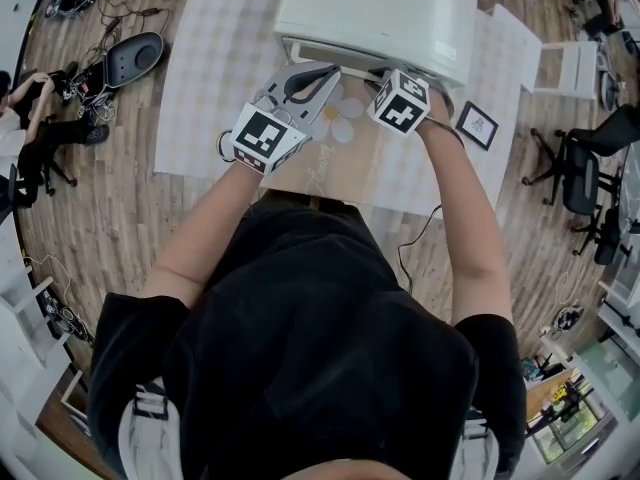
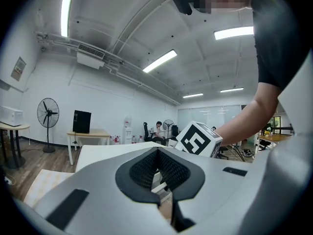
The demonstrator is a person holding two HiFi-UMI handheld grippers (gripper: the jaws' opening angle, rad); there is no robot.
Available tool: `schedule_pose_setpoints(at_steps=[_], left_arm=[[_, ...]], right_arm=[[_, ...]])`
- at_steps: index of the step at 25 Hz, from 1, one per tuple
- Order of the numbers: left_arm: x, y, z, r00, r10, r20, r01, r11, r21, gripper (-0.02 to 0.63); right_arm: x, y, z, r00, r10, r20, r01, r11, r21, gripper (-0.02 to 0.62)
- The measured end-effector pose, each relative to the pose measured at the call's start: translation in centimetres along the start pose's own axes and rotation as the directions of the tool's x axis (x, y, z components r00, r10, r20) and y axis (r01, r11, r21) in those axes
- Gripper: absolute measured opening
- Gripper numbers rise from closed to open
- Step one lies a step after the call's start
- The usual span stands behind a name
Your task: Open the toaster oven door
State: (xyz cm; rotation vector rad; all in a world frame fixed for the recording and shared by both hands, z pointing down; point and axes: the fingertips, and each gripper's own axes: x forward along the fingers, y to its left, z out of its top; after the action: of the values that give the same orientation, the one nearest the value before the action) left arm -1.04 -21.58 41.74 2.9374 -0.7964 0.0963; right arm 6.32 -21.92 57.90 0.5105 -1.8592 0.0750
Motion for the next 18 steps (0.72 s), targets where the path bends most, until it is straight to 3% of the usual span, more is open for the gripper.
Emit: schedule_pose_setpoints(at_steps=[18], left_arm=[[-3.2, -3.8, -0.2, 0.999, 0.039, -0.004, -0.039, 0.999, -0.002, 0.012]], right_arm=[[-0.4, 4.3, -0.7, 0.995, -0.1, -0.013, 0.099, 0.994, -0.05, 0.089]])
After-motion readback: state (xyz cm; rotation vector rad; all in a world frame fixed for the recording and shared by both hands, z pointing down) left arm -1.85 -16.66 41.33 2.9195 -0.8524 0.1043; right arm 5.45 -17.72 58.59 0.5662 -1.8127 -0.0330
